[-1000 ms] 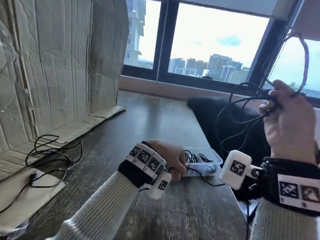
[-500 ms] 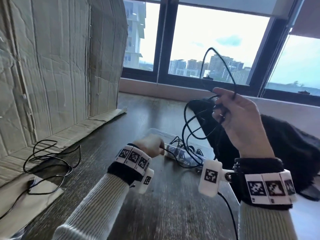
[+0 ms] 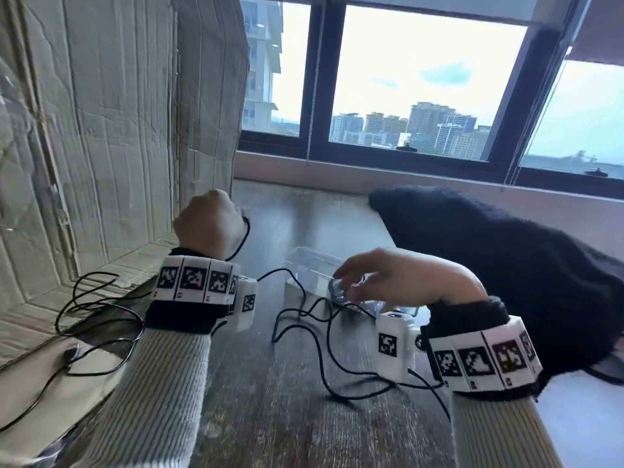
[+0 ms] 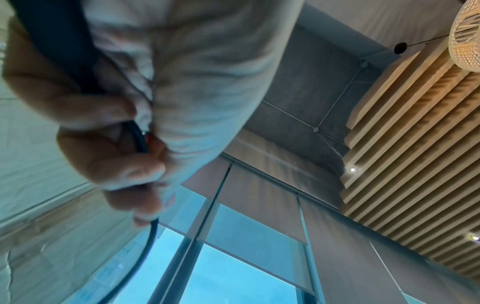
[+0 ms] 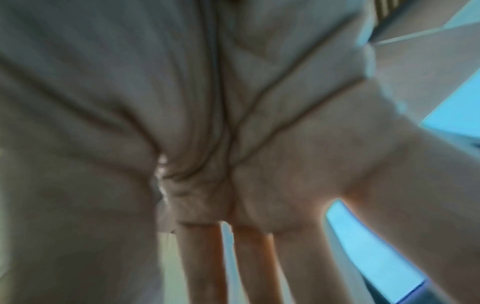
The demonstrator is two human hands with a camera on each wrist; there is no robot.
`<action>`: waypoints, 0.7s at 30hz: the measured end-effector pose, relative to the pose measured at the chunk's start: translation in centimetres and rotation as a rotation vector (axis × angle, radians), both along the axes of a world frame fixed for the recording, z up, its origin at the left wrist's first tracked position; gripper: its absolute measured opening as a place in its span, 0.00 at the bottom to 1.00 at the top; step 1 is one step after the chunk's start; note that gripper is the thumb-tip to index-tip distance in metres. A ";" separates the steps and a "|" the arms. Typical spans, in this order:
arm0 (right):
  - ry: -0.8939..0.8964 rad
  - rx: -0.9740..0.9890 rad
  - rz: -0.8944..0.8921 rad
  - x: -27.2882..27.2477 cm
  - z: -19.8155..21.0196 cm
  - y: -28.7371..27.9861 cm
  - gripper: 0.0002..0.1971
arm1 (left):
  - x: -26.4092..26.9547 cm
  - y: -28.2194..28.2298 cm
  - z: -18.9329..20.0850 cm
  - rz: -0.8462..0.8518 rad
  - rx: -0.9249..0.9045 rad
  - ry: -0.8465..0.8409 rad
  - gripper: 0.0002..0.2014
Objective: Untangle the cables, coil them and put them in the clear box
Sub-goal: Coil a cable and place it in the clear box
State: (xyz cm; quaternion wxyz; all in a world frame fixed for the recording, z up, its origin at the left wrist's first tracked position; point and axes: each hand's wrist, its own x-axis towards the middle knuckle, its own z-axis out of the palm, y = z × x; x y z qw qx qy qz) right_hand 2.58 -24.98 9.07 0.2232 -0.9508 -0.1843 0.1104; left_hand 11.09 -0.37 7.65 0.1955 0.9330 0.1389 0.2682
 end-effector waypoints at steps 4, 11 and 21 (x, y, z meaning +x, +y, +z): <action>-0.222 0.323 -0.028 0.5 0.2 0.7 0.11 | -0.4 0.9 0.7 -0.327 -0.223 -0.206 0.15; -0.340 0.581 -0.140 3.6 -2.4 2.8 0.19 | -3.7 -4.5 2.5 -0.924 -0.606 -0.087 0.17; -0.119 0.722 -0.110 5.0 -4.8 5.2 0.06 | -3.0 -5.8 2.1 -1.105 -1.294 -0.045 0.18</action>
